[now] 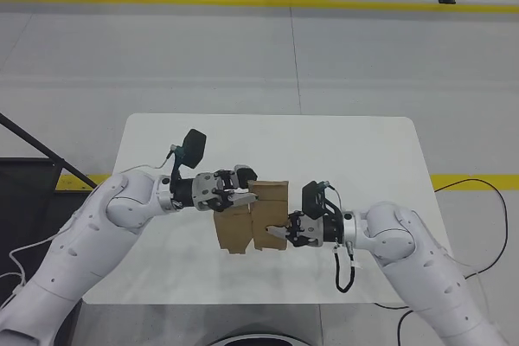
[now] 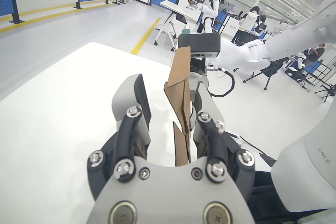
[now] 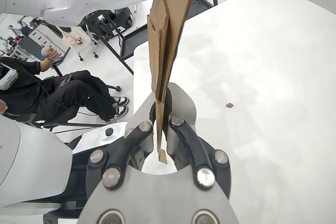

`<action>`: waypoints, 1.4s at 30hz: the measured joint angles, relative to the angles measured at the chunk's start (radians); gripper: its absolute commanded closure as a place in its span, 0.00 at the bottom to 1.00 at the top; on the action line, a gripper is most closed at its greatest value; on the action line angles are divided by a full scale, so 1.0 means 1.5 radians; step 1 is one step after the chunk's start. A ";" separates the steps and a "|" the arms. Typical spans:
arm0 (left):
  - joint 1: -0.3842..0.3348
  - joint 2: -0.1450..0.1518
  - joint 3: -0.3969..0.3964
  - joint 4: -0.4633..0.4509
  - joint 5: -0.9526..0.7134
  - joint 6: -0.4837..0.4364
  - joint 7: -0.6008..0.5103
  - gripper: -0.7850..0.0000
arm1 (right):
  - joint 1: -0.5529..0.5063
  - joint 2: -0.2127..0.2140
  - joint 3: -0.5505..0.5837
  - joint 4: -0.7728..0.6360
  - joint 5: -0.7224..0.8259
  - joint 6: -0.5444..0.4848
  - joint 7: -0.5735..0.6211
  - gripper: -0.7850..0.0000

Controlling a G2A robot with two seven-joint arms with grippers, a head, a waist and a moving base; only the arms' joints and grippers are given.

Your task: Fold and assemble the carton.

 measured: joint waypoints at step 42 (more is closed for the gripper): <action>-0.097 0.047 0.159 0.040 -0.004 0.000 0.095 1.00 | 0.011 0.007 -0.010 -0.009 0.000 0.013 0.015 0.45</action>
